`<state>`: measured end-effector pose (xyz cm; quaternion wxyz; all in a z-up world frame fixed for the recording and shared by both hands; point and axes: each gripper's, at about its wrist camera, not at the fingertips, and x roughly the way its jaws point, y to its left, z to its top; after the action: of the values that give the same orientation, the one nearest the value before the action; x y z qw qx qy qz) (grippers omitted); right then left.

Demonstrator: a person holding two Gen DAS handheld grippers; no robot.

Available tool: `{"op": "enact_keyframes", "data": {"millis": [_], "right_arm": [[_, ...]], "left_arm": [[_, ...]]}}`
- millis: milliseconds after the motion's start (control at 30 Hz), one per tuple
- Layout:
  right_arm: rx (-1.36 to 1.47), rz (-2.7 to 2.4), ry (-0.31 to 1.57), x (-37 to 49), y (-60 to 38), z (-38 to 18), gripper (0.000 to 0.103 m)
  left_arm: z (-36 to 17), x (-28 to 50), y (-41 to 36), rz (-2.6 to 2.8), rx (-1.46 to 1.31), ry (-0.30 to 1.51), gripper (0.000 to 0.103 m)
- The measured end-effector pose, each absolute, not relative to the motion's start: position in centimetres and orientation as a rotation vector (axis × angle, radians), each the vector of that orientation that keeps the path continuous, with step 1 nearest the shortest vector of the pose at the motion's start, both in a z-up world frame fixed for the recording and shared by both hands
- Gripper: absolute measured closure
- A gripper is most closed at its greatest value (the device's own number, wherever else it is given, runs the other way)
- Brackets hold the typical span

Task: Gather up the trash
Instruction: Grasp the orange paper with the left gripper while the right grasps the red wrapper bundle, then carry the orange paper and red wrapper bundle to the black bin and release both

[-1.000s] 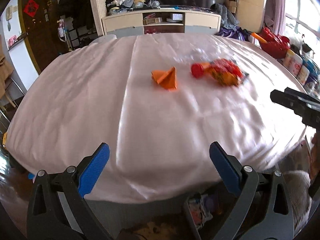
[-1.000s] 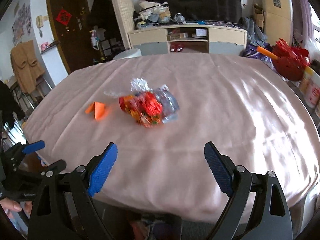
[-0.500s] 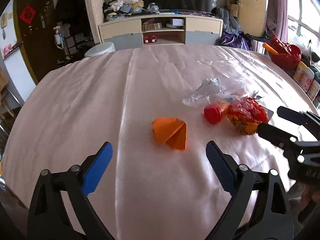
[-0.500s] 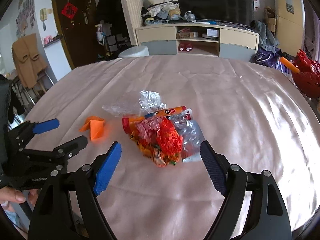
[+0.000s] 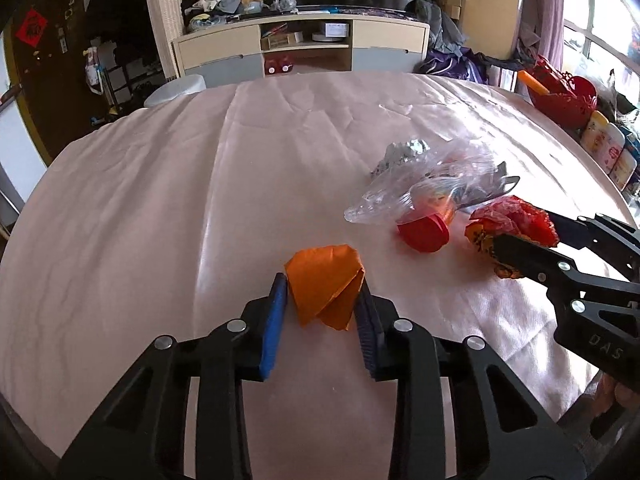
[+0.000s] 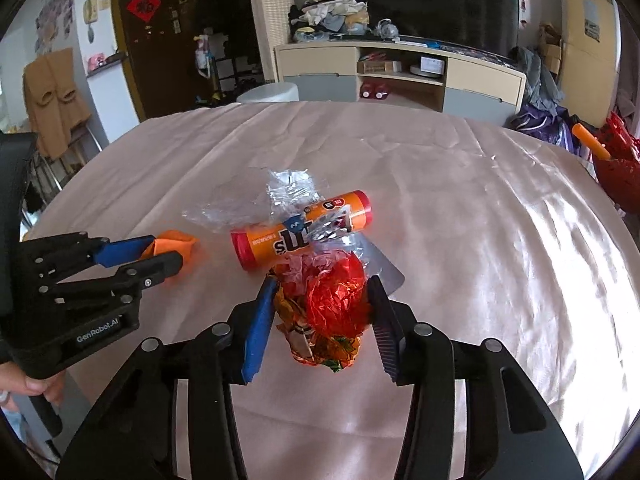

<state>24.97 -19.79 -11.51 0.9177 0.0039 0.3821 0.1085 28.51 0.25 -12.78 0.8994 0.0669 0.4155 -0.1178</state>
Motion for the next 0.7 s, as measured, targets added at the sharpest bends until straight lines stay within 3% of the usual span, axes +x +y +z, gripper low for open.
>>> {"op": "enact_keyframes", "data": {"millis": [700], "right_arm": [[0.042, 0.252, 0.676, 15.9, -22.2, -5.0, 0.058]], "left_arm": [[-7.4, 17.4, -0.1, -0.242, 0.16, 0.77, 0.073]]}}
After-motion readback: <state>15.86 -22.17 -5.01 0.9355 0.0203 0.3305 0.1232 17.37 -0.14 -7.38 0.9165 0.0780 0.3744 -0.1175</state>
